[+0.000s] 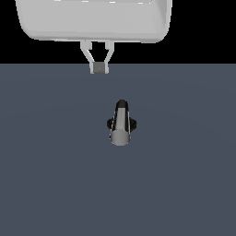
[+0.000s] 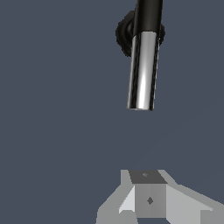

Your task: Turn on the faucet by rotating a designated handle.

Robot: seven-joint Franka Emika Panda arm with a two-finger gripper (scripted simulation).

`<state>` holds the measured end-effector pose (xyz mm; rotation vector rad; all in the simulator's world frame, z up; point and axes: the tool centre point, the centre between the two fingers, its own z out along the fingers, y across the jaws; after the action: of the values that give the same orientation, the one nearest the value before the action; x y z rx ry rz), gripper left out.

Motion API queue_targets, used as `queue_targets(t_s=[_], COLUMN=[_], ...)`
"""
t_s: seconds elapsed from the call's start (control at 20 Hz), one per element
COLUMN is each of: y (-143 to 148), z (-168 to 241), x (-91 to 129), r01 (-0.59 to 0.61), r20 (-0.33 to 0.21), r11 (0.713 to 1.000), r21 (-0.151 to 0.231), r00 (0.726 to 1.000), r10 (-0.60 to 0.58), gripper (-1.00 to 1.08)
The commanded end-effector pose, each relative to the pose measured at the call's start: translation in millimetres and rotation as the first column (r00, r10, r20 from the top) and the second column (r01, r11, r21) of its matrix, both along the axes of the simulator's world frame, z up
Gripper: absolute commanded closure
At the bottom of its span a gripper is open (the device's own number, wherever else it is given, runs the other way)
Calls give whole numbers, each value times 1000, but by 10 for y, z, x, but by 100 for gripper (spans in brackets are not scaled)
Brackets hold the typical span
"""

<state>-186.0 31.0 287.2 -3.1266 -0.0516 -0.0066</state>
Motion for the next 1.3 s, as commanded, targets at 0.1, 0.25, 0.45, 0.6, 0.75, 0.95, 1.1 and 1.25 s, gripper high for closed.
queue_targets(t_s=[0.1, 0.25, 0.45, 0.6, 0.75, 0.95, 1.1, 1.25], y=[32, 53, 79, 98, 113, 130, 139, 146], z=[-353, -587, -883, -1095, -1285, -1490, -1607, -1692], x=[119, 202, 309, 388, 461, 543, 592, 630], r01=[-1, -2, -3, -3, -4, -4, -5, -5], r20=[0, -1, -2, -2, -3, -3, -4, -4], r11=[1000, 1000, 1000, 1000, 1000, 1000, 1000, 1000], r21=[-2, -4, -6, -8, -9, -11, -12, -13], r00=[1000, 1000, 1000, 1000, 1000, 1000, 1000, 1000], r10=[1, 2, 3, 3, 4, 4, 5, 5], gripper=[108, 108, 108, 108, 108, 108, 108, 108])
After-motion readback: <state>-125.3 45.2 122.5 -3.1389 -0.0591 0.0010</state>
